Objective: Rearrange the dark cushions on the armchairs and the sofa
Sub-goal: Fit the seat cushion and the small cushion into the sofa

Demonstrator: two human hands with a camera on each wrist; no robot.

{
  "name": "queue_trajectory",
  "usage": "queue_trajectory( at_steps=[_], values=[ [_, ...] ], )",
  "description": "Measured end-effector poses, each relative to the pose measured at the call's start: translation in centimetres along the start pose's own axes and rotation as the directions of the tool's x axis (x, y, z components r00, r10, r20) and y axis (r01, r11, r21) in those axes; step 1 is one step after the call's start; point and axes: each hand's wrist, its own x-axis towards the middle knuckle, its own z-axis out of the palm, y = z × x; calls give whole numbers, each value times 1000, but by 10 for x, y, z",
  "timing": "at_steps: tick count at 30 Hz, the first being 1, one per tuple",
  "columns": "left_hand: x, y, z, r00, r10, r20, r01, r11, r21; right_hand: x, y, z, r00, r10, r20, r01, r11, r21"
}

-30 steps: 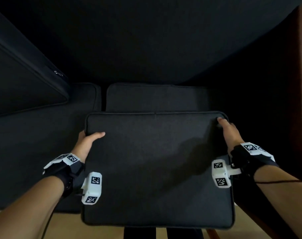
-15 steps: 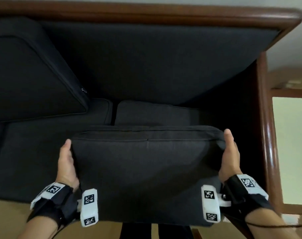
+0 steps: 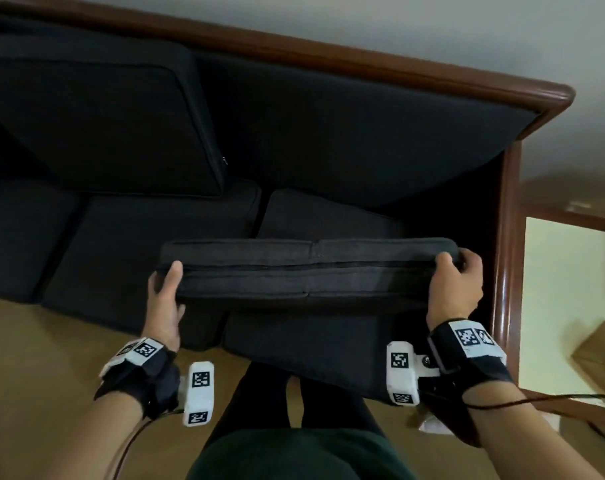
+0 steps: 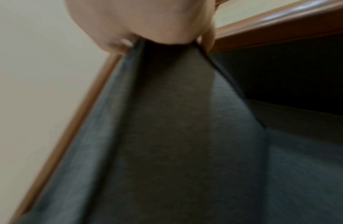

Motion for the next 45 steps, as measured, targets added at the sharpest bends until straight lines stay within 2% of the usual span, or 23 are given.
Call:
queue_trajectory(
  at_steps=[2, 4, 6, 8, 10, 11, 12, 13, 15, 17, 18, 21, 23, 27, 29, 31, 34, 37, 39, 41, 43, 45],
  values=[
    [-2, -1, -2, 1000, 5, 27, -5, 1000, -5, -10, -10, 3, 989, -145, 42, 151, 945, -291],
    [-5, 3, -3, 999, 18, 43, -18, 1000, 16, -31, -14, 14, 937, -312, 158, 349, 817, -458],
    [-8, 5, -7, 997, 39, 64, -42, 997, 60, -59, -16, 29, 850, -426, 311, 527, 716, -458],
    [-7, 5, -17, 994, 58, 94, -71, 986, 152, -89, -16, 49, 707, -488, 512, 694, 618, -370],
    [-5, 5, -31, 989, 63, 135, -98, 956, 278, -122, -20, 72, 517, -449, 729, 826, 487, -285],
    [-5, 6, -37, 986, 52, 160, -101, 942, 320, -138, -23, 85, 431, -383, 817, 878, 388, -281],
    [-5, 7, -40, 982, 47, 180, -108, 932, 346, -155, -26, 97, 367, -307, 878, 919, 264, -292],
    [-6, 10, -44, 979, 44, 198, -118, 917, 382, -172, -25, 110, 325, -248, 913, 945, 136, -299],
    [-5, 14, -52, 963, 1, 268, -129, 880, 458, -203, -21, 133, 284, -201, 937, 951, -68, -303],
    [1, 15, -67, 940, -47, 337, -132, 862, 489, -228, -15, 150, 268, -204, 942, 934, -183, -306],
    [4, 15, -77, 924, -64, 376, -139, 861, 490, -235, -12, 155, 271, -216, 938, 927, -204, -314],
    [16, 16, -107, 862, -90, 498, -192, 852, 487, -239, -11, 162, 267, -284, 921, 933, -163, -321],
    [23, 18, -121, 819, -110, 564, -257, 808, 530, -233, -13, 160, 251, -319, 914, 944, -129, -304],
    [35, 28, -129, 759, -86, 645, -452, 644, 618, -235, -16, 144, 236, -361, 902, 956, -78, -282],
    [41, 37, -126, 731, -43, 681, -531, 590, 608, -241, -25, 133, 227, -404, 886, 962, -48, -269],
    [42, 51, -122, 683, -10, 730, -619, 522, 586, -248, -44, 119, 200, -477, 856, 975, 9, -224],
    [35, 81, -120, 593, 71, 802, -739, 442, 508, -263, -78, 94, 177, -613, 770, 984, 101, -146],
    [15, 125, -131, 480, 307, 822, -860, 351, 371, -273, -102, 67, 224, -699, 679, 967, 248, -64],
    [-3, 156, -140, 385, 439, 812, -923, 209, 324, -276, -110, 54, 215, -755, 620, 935, 343, 93],
    [-17, 181, -144, 305, 494, 814, -946, 54, 321, -274, -112, 51, 220, -783, 582, 882, 414, 223],
    [-24, 192, -142, 304, 461, 834, -928, -54, 368, -265, -100, 58, 259, -770, 582, 836, 481, 263],
    [-22, 189, -135, 341, 407, 847, -895, -134, 425, -254, -83, 69, 289, -737, 611, 820, 519, 239]
  ],
)
